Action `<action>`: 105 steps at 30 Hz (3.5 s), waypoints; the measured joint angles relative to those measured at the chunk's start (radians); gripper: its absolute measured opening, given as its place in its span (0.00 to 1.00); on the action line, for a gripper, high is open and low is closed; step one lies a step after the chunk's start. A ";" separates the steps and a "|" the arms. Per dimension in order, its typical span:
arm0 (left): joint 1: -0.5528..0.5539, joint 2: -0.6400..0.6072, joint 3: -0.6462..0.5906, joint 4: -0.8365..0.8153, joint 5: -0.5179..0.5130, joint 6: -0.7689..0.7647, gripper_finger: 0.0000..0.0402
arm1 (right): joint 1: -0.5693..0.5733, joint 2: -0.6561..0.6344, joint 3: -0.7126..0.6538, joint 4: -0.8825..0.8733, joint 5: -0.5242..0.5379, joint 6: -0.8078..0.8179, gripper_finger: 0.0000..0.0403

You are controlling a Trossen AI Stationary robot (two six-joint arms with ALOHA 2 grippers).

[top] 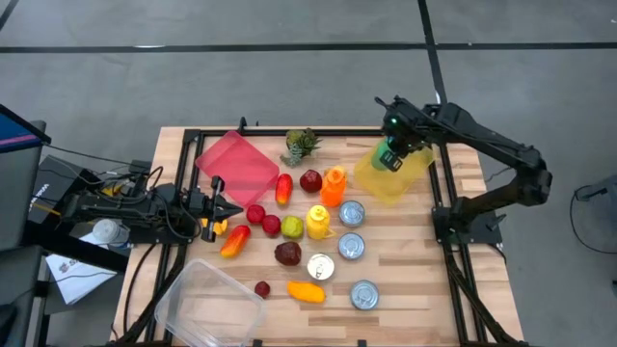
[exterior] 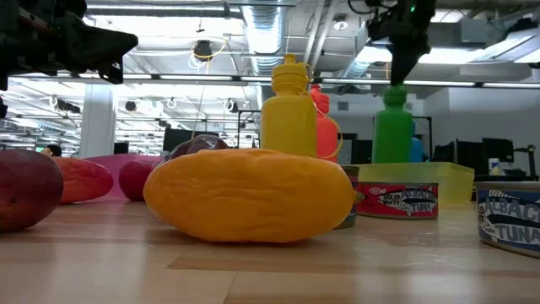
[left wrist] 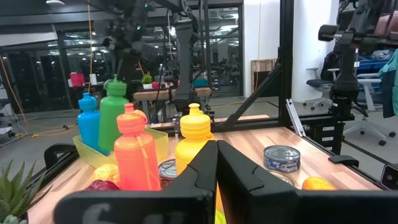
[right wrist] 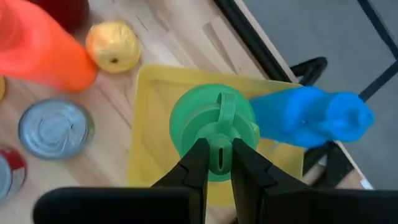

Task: Pick & Place Food Item
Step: Put the green tumbler into the yellow bin, then put the orange tumbler into the yellow bin

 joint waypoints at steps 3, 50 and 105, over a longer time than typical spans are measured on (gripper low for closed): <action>0.000 0.000 0.000 0.000 0.000 0.000 0.00 | -0.037 -0.001 -0.027 0.058 -0.043 -0.007 0.10; 0.000 0.000 0.000 0.000 0.000 0.000 0.00 | -0.125 -0.003 -0.049 0.127 -0.063 -0.056 0.55; 0.000 0.000 0.000 0.000 0.000 0.000 0.00 | 0.231 0.311 0.137 0.339 -0.268 -0.241 0.55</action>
